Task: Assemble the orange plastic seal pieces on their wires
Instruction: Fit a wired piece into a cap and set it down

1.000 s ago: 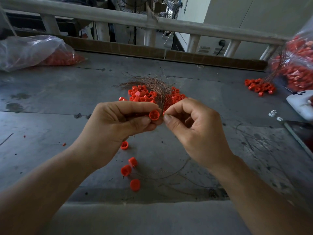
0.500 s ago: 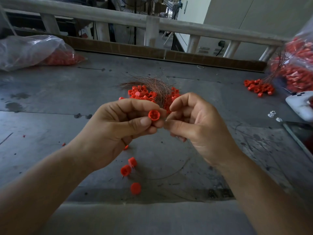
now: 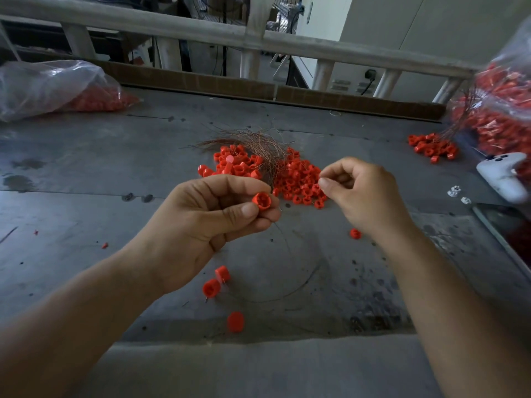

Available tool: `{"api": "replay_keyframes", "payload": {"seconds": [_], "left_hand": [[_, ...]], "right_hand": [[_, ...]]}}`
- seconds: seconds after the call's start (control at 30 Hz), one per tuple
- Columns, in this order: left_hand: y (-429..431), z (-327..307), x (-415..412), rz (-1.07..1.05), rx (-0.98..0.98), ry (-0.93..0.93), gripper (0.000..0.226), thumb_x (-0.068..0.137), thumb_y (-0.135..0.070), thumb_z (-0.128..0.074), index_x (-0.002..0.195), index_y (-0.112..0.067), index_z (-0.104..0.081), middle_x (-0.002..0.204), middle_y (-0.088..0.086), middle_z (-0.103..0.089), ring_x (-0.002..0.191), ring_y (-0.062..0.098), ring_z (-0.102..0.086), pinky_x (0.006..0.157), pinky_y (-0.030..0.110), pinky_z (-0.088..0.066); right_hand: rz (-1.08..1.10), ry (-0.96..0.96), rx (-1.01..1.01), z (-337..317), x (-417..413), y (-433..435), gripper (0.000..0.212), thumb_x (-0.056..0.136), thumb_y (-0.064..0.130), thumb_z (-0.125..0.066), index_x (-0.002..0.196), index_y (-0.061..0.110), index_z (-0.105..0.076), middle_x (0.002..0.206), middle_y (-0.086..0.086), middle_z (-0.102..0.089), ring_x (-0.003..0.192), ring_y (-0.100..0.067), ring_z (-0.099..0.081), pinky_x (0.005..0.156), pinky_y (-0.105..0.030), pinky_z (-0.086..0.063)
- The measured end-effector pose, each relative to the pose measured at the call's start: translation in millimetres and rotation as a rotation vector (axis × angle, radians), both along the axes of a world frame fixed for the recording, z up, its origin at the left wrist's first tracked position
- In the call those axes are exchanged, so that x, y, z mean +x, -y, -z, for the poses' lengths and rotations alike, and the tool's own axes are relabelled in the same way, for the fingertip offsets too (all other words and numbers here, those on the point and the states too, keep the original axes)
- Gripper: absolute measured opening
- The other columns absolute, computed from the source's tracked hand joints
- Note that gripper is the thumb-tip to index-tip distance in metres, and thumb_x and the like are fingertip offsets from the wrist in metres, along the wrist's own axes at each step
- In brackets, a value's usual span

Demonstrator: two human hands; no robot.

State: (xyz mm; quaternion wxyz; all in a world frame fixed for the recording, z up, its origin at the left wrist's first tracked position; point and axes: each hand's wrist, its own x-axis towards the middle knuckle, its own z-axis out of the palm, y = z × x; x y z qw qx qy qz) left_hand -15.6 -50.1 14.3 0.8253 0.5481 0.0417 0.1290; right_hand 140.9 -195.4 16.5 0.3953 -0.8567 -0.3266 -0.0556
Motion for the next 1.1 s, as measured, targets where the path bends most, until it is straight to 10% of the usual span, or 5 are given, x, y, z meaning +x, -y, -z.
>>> {"api": "replay_keyframes", "payload": {"seconds": [0.57, 1.1], "left_hand": [[0.5, 0.5, 0.2, 0.004, 0.006, -0.003, 0.021, 0.067, 0.002, -0.056, 0.079, -0.004, -0.072, 0.079, 0.014, -0.071, 0.073, 0.018, -0.070, 0.063, 0.019, -0.054], [1.6, 4.2, 0.7, -0.025, 0.081, -0.028, 0.021, 0.066, 0.000, -0.058, 0.078, -0.008, -0.073, 0.082, 0.013, -0.071, 0.075, 0.019, -0.070, 0.064, 0.019, -0.054]], "right_hand": [[0.060, 0.074, -0.434, 25.7, 20.2, -2.1, 0.008, 0.081, 0.018, -0.066, 0.089, 0.018, -0.064, 0.081, 0.007, -0.054, 0.079, -0.012, -0.052, 0.070, -0.023, -0.038], [-0.374, -0.942, 0.480, -9.9, -28.3, -7.9, 0.017, 0.091, -0.002, -0.042, 0.085, 0.006, -0.056, 0.062, -0.003, -0.067, 0.053, -0.009, -0.063, 0.050, -0.020, -0.051]]}}
